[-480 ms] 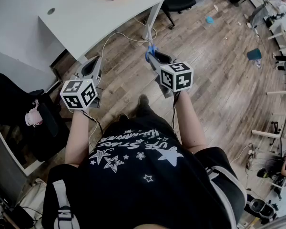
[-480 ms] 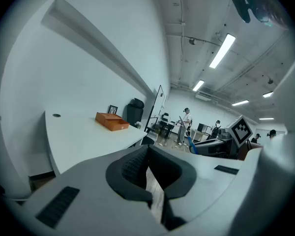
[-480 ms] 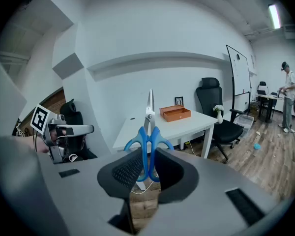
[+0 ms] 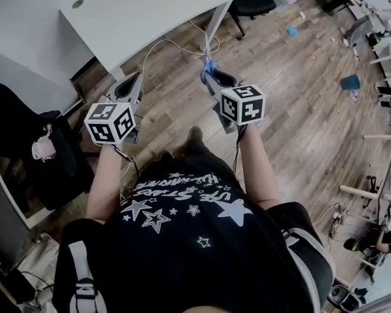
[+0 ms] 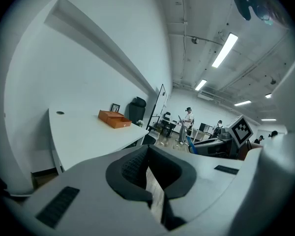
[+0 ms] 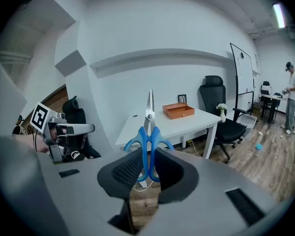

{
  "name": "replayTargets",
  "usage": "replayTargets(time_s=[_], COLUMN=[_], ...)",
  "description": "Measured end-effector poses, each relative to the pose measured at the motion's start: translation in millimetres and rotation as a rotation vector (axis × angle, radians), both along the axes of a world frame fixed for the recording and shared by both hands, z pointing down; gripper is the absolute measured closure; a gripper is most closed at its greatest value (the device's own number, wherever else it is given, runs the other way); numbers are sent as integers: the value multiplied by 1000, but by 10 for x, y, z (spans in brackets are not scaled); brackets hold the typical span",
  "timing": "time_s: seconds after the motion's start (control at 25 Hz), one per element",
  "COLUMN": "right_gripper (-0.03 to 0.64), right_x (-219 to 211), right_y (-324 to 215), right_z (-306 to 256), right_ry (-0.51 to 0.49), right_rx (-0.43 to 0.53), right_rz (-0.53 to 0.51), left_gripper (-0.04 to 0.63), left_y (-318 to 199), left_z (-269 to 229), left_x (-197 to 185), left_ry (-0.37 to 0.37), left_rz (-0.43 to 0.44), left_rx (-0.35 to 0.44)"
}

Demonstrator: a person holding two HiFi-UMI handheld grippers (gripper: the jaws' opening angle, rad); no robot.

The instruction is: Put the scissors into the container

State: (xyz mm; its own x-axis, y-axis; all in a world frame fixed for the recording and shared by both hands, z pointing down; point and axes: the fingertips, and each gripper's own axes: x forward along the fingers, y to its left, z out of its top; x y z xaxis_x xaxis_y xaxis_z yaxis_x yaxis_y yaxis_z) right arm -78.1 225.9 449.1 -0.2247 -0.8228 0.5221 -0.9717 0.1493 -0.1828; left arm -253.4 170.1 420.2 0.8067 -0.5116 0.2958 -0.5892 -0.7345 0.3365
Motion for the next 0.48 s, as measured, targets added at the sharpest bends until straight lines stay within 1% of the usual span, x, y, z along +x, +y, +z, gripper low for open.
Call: replayTargets(time_s=[0.16, 0.28, 0.48], right_gripper=[515, 515, 515], right_x=[-33, -29, 239], right_y=[51, 5, -180], right_z=[89, 170, 176], right_ry=[0, -11, -37], right_rx=[-13, -18, -12], right_rz=[10, 13, 20], left_gripper=[577, 577, 577], left_y=[60, 8, -207], left_z=[103, 191, 214], left_x=[-25, -37, 121], left_ry=[0, -6, -14], left_rz=[7, 2, -18], left_rx=[-20, -33, -46])
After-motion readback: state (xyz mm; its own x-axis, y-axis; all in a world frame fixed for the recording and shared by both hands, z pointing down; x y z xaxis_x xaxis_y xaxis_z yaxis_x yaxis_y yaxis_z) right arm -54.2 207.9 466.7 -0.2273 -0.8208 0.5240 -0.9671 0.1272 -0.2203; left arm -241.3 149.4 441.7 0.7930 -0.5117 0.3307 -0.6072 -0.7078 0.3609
